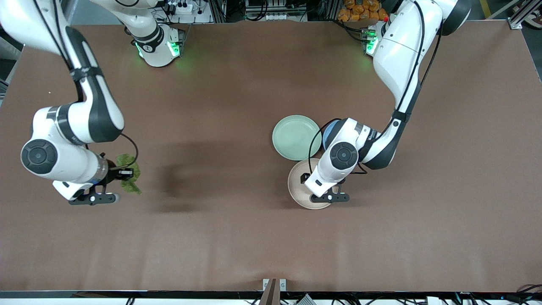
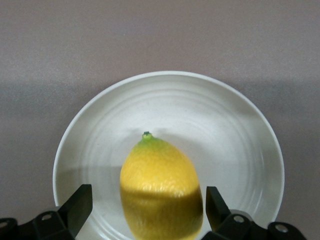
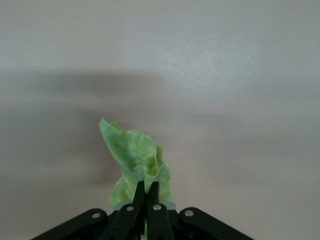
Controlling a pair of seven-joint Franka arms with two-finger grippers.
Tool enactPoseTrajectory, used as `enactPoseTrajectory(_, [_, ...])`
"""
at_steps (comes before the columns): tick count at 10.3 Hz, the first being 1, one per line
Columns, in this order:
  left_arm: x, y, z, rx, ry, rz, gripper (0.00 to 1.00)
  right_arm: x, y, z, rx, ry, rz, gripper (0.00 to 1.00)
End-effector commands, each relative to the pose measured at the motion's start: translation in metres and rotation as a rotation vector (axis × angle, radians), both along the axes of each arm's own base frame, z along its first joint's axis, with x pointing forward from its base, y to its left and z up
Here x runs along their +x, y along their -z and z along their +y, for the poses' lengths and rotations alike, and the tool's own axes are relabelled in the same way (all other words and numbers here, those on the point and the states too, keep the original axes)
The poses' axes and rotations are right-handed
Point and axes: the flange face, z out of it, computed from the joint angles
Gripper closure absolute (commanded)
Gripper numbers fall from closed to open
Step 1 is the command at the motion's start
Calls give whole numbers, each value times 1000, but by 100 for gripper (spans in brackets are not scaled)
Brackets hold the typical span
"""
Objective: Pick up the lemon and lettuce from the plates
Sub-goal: 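Carry the lettuce off the plate with the right gripper and release it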
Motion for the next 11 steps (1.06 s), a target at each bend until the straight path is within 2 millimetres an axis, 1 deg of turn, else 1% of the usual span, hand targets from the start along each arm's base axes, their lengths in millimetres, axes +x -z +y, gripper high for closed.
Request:
enactPoseTrajectory(1, [-1,3,-10,11,34,-26,0,-15,58,-1,44,-1,-28,100])
enactPoseTrajectory(2, [-2,4,-11,12,36,-24,0,-16,77,-19,35,18,-26,90])
enactPoseTrajectory(3, [-3,7,-11,14,36,-20,0,-17,82,-26,30,29,-22,1])
enactPoseTrajectory(4, [-4,7,-13,13,39,-22,0,-17,80,-25,29,31,-16,0])
enactPoseTrajectory(5, [-2,6,-13,8,38,-33,16,-15,69,-17,17,23,-31,0])
enactPoseTrajectory(6, [-3,7,-14,7,37,-30,75,-13,46,-12,-12,11,-58,0])
enactPoseTrajectory(7, [-4,8,-14,10,30,-28,100,-13,20,-8,-21,6,-72,0])
enactPoseTrajectory(8, [-3,4,-13,8,19,-34,100,-15,-10,-9,-28,4,-84,0])
enactPoseTrajectory(9, [1,-8,-9,3,-3,-48,100,-19,-49,-8,-34,2,-120,0])
enactPoseTrajectory(10, [5,-18,-6,0,-14,-55,100,-28,-88,-7,-44,4,-128,0])
enactPoseTrajectory(11, [7,-36,-2,2,-25,-57,100,-36,-122,-6,-50,5,-141,0])
